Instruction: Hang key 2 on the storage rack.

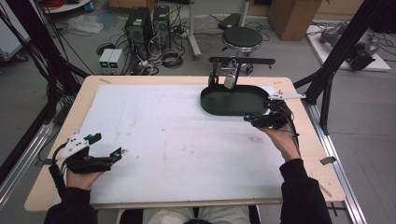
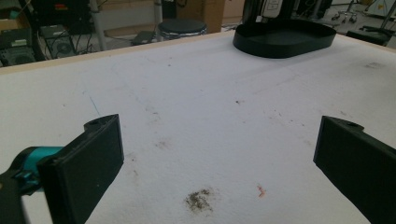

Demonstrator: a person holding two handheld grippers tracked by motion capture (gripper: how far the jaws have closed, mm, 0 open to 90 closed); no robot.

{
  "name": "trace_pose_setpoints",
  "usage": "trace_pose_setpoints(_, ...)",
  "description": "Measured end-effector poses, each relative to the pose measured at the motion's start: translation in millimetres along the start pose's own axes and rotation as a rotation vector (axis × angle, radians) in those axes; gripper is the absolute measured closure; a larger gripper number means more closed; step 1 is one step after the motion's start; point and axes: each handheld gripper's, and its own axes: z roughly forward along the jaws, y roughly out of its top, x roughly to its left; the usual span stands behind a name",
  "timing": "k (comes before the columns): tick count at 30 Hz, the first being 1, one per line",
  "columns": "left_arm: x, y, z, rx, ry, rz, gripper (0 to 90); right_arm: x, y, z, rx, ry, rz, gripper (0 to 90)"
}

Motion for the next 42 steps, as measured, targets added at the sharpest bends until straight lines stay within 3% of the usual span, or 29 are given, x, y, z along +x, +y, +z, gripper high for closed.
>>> trace_pose_setpoints(7, -0.1, -0.6, -0.1, 0.008, -0.004, 0.001, 2.0, -0.7, -15.9, -4.3, -0.011, 0.008, 0.005, 0.9)
trace_pose_setpoints(8, -0.1, -0.7, -0.1, 0.008, -0.004, 0.000, 2.0, -0.4, -20.5, -6.3, -0.011, -0.009, -0.006, 0.9)
trace_pose_setpoints(19, -0.2, -1.3, 0.6, 0.015, -0.006, -0.003, 2.0, -1.7, -47.0, -18.4, -0.086, -0.026, 0.012, 0.9)
trace_pose_setpoints(25, -0.1, -1.6, 0.3, 0.019, -0.005, -0.004, 2.0, 0.0, -56.0, -22.5, -0.089, -0.010, -0.009, 0.9)
trace_pose_setpoints(31, -1.2, -1.9, 0.4, 0.025, -0.010, 0.000, 2.0, -1.6, -67.4, -25.6, -0.090, -0.031, -0.014, 0.8)
trace_pose_setpoints(38, -1.1, -2.1, 0.3, 0.027, -0.009, -0.003, 2.0, -7.4, -85.3, -39.4, -0.191, -0.041, 0.026, 0.8)
trace_pose_setpoints(42, -1.1, -2.2, 1.1, 0.028, -0.008, -0.004, 2.0, -10.3, -87.8, -42.5, -0.215, -0.036, 0.055, 0.8)
